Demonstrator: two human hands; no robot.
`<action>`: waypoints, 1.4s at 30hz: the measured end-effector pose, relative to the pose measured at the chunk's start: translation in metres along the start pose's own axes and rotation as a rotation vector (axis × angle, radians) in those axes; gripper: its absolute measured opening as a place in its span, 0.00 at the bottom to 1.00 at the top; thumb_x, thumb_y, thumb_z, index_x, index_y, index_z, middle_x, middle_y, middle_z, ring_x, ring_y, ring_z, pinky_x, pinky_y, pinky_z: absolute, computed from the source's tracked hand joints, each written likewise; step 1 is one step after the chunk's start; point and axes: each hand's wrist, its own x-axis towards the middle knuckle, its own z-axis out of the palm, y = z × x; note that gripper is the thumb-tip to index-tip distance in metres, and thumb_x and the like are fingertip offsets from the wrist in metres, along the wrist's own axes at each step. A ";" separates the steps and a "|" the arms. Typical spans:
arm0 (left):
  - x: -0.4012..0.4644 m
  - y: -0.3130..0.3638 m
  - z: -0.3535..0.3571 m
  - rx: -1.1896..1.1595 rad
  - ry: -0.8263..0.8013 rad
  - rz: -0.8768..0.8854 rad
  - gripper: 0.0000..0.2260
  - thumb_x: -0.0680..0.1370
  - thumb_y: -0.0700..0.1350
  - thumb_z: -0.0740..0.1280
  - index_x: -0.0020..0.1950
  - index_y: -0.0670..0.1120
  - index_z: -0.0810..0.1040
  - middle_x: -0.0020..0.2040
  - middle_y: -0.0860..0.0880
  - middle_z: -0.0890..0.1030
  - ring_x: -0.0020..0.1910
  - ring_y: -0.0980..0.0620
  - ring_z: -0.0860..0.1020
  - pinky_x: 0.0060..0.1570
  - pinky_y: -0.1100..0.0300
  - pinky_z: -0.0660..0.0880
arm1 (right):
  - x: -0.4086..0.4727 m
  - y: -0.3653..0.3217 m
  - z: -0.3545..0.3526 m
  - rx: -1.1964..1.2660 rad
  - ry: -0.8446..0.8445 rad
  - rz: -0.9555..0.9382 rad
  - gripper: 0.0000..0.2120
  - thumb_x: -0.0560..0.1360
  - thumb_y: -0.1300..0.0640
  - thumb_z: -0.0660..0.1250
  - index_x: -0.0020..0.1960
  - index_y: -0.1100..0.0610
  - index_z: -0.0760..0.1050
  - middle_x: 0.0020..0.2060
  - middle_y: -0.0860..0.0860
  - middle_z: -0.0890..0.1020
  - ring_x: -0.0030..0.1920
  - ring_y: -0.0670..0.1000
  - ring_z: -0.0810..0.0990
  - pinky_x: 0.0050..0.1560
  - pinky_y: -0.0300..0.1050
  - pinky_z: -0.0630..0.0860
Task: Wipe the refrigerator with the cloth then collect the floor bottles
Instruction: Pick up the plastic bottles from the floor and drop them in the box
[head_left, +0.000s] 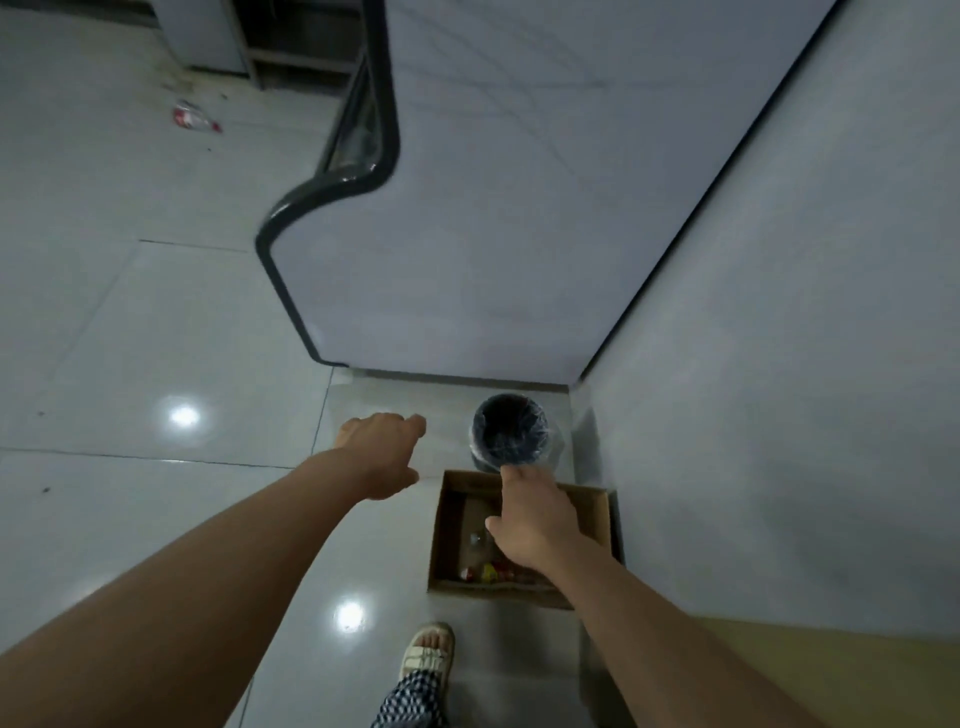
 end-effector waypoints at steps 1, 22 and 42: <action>-0.016 -0.005 -0.001 -0.016 0.003 -0.032 0.24 0.76 0.51 0.66 0.70 0.49 0.63 0.63 0.47 0.75 0.61 0.46 0.73 0.57 0.52 0.69 | -0.007 -0.006 -0.004 -0.024 0.004 -0.036 0.29 0.77 0.49 0.64 0.73 0.57 0.59 0.68 0.55 0.67 0.67 0.56 0.65 0.65 0.51 0.68; -0.298 -0.182 -0.049 -0.127 0.154 -0.574 0.23 0.76 0.51 0.65 0.69 0.48 0.63 0.61 0.46 0.75 0.61 0.45 0.73 0.56 0.53 0.69 | -0.080 -0.270 -0.073 -0.369 0.025 -0.594 0.23 0.76 0.50 0.63 0.67 0.59 0.64 0.65 0.56 0.68 0.66 0.58 0.67 0.63 0.50 0.68; -0.343 -0.497 -0.096 -0.191 0.291 -0.560 0.24 0.75 0.52 0.66 0.69 0.49 0.65 0.61 0.48 0.75 0.60 0.46 0.74 0.51 0.57 0.68 | -0.013 -0.581 -0.073 -0.285 0.085 -0.545 0.26 0.77 0.50 0.63 0.70 0.58 0.61 0.67 0.58 0.65 0.65 0.58 0.68 0.61 0.51 0.71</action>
